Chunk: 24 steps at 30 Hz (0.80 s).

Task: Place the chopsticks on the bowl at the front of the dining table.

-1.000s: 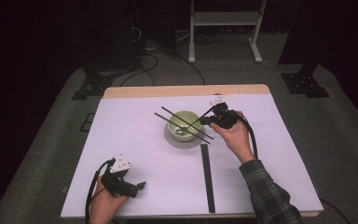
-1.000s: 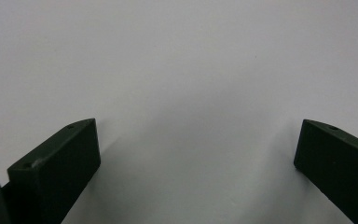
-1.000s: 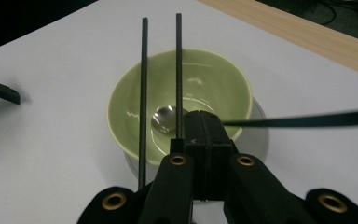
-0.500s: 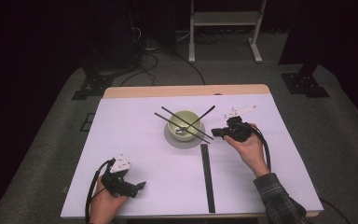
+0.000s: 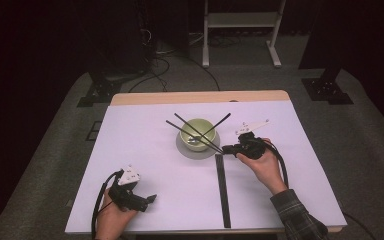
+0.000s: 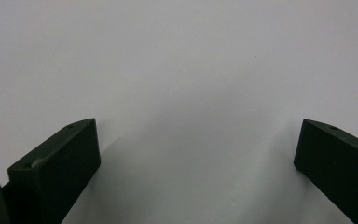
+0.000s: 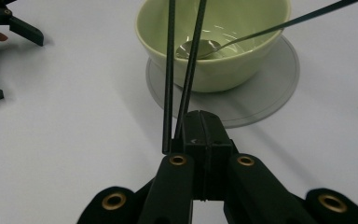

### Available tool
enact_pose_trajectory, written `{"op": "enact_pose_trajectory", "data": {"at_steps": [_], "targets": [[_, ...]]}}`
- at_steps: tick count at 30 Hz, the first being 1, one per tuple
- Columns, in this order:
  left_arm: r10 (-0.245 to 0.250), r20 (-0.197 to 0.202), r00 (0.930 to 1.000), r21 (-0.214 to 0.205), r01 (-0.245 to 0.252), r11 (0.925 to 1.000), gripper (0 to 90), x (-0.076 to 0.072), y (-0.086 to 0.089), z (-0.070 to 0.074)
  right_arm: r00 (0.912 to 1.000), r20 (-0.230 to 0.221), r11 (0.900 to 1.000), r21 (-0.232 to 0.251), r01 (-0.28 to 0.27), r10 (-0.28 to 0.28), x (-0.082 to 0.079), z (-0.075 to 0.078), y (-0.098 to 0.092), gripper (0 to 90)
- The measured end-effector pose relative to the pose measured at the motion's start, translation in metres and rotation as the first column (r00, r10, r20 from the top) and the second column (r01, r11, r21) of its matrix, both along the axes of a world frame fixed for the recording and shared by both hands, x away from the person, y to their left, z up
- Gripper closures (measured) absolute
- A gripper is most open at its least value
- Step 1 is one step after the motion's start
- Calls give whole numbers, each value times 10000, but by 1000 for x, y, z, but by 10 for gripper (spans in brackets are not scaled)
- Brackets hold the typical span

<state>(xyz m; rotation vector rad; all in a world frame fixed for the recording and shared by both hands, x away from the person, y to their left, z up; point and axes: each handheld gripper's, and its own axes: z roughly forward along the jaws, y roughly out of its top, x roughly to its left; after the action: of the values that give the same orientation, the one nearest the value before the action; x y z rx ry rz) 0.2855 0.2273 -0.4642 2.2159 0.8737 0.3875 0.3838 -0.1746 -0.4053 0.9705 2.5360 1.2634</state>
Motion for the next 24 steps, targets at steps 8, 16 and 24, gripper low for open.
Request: {"op": "enact_pose_trajectory", "data": {"at_steps": [8,16,24], "targets": [[-4,-2,10000,4,4,10000,0,0,0,0,9993,14,9992,-93,-377,378,-6,-1,10,899],[-3,-4,10000,2,3,10000,0,0,0,0,9975,-22,9973,-179,-712,712,-11,-1,22,899],[5,-12,10000,-11,-5,10000,0,0,0,0,9961,68,9959,-221,-876,878,-14,0,30,898]]}}
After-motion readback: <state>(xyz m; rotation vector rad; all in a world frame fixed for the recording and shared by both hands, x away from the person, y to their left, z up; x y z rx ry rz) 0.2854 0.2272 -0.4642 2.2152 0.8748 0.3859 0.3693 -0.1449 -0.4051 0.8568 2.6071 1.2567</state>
